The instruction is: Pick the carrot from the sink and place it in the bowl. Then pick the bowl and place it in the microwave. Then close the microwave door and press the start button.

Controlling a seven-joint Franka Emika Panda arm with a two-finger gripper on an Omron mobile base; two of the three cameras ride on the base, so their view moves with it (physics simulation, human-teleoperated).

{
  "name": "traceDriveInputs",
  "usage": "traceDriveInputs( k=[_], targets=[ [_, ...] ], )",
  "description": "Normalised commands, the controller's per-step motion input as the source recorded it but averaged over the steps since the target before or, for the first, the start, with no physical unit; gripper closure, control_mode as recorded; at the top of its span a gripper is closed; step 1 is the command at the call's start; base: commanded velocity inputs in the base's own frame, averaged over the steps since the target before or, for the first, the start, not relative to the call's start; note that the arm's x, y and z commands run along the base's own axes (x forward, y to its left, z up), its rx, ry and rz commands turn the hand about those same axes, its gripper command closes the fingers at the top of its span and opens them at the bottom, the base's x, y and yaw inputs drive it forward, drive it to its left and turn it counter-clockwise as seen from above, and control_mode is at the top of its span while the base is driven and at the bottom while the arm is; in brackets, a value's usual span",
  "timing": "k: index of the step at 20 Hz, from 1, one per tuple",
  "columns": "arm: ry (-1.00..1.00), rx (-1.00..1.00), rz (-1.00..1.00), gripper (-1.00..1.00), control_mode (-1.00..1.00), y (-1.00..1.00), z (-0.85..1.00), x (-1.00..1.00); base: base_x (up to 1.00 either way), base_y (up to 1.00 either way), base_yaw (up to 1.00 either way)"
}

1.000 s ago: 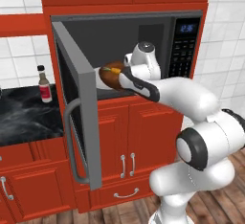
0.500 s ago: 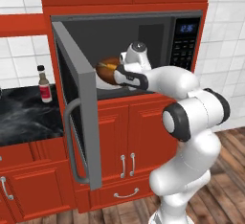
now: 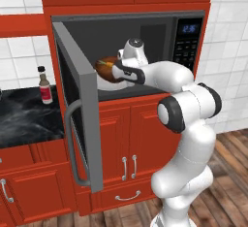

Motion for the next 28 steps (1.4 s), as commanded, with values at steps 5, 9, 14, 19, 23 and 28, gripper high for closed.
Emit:
traceDriveInputs(
  k=[5,9,14,19,23,28],
  targets=[
    [-0.02,0.06,0.00,-1.00,-1.00,0.00,0.01,-0.22,0.00,0.00,0.00],
    [-0.13,0.10,0.00,-1.00,-1.00,0.00,0.29,-0.90,0.00,0.00,0.00],
    [-0.12,0.07,0.00,-1.00,-1.00,0.00,0.37,-1.00,0.00,0.00,0.00],
    [-0.08,0.02,0.00,-1.00,-1.00,0.00,0.56,-1.00,0.00,0.00,0.00],
    [0.00,0.00,0.00,-1.00,-1.00,0.00,0.68,-1.00,0.00,0.00,0.00],
    [0.00,0.00,0.00,-1.00,-1.00,-0.01,0.89,-1.00,0.00,0.00,0.00]
  ],
)
